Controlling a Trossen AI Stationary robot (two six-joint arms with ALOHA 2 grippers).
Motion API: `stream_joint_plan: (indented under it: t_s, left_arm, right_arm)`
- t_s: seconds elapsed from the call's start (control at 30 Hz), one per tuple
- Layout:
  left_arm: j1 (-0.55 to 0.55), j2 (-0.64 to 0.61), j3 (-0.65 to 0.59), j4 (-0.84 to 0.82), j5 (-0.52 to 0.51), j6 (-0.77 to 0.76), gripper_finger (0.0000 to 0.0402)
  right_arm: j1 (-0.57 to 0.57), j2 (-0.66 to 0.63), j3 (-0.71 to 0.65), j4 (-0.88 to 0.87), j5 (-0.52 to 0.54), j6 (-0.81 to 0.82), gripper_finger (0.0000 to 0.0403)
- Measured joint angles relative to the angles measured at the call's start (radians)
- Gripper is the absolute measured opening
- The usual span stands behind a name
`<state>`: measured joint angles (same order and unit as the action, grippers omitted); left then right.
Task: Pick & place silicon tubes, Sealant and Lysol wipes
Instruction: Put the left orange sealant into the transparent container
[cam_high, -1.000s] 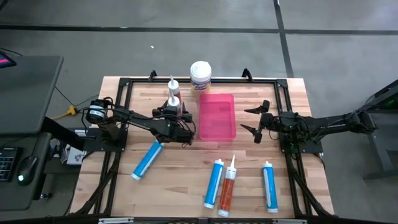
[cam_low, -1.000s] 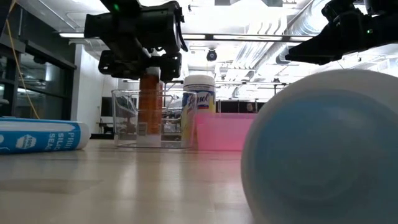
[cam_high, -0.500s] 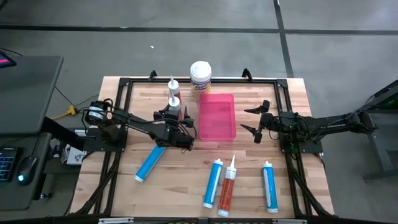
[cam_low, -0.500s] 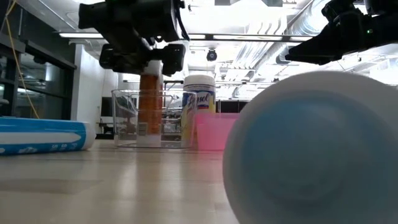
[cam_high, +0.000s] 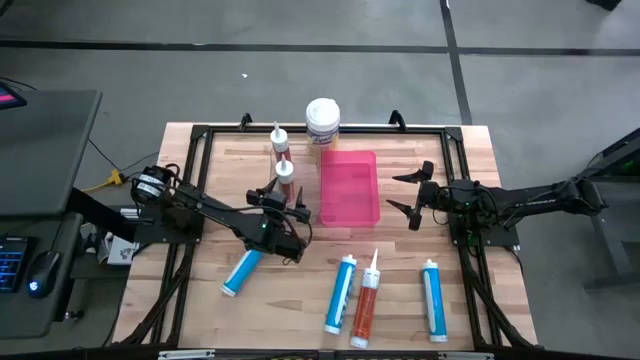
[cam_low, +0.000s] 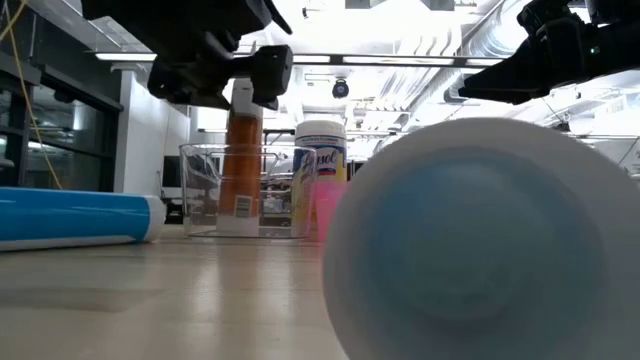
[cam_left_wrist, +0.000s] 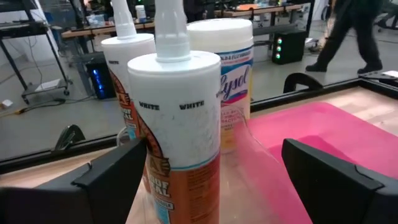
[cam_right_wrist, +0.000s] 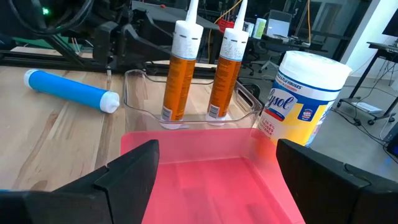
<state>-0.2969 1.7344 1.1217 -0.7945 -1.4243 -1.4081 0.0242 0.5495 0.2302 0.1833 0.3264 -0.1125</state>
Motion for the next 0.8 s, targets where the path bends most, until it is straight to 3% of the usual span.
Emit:
stream_joint_plan:
  t_s: [0.8]
  left_arm:
    - [0.003,0.0,-0.001,-0.123,0.018,-0.04,0.0367]
  right_arm:
    - [0.0,0.0,0.0,0.0,0.0,0.0,0.0321]
